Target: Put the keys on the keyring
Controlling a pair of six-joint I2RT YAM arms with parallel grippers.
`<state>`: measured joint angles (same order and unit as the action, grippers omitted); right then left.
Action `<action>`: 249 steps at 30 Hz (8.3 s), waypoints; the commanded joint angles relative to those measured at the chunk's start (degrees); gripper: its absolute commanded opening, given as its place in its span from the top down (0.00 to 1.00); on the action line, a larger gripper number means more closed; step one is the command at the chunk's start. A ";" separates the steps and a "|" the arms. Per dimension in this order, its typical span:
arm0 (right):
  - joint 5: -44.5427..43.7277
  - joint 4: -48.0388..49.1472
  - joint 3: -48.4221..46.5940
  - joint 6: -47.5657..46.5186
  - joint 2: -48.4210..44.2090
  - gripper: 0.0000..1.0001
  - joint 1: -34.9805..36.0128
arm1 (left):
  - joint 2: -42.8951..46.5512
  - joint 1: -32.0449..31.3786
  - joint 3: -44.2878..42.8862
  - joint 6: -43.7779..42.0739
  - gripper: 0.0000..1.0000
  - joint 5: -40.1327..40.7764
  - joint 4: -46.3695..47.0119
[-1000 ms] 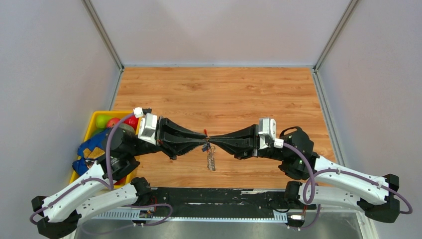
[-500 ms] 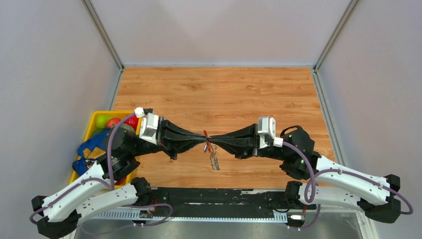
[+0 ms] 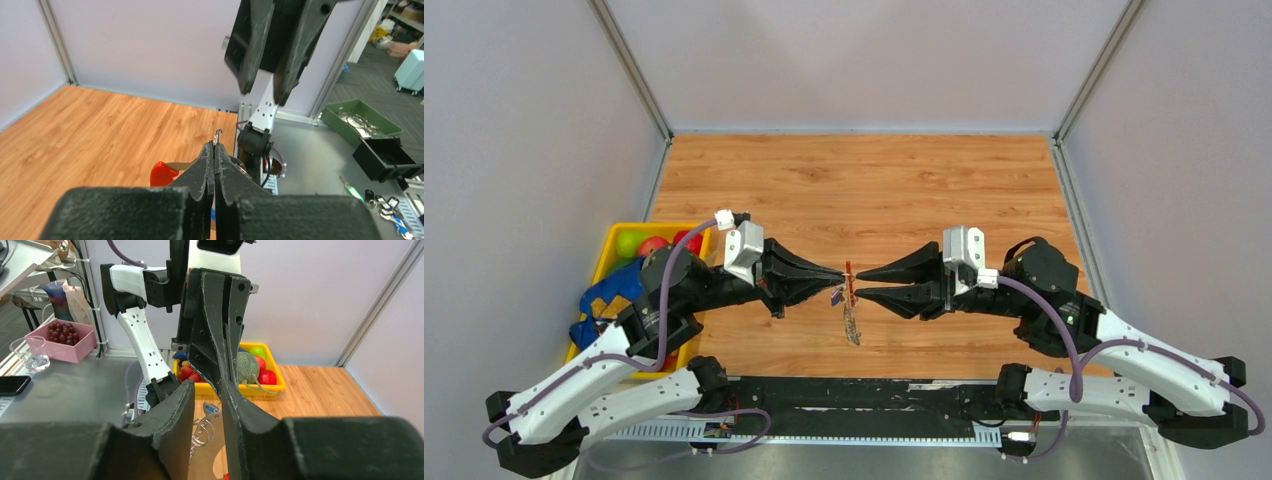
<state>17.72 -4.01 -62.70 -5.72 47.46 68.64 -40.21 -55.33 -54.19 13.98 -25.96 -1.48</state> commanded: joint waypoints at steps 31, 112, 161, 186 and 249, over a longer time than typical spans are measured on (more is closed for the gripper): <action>-2.23 -27.02 -12.93 -4.52 10.21 0.66 0.18 | -4.87 0.15 -13.97 -10.88 1.00 -4.34 -31.07; 2.22 -15.94 -11.49 -4.04 7.91 1.00 0.22 | 1.57 0.18 -4.71 -5.76 0.71 -2.30 -16.11; 5.79 -2.10 -5.67 -1.83 7.10 1.00 0.18 | 0.80 0.18 -3.09 -5.58 0.99 -4.23 -12.42; -7.07 -0.13 0.54 1.30 4.67 1.00 0.18 | 8.48 0.15 0.68 -2.95 0.40 11.45 -19.10; -25.69 28.92 3.80 11.73 49.77 1.00 -19.66 | 13.87 0.22 6.55 1.45 0.28 24.72 -19.99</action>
<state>-10.35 16.73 -60.75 5.91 96.38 49.41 -26.30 -55.29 -46.87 15.79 -2.00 -20.88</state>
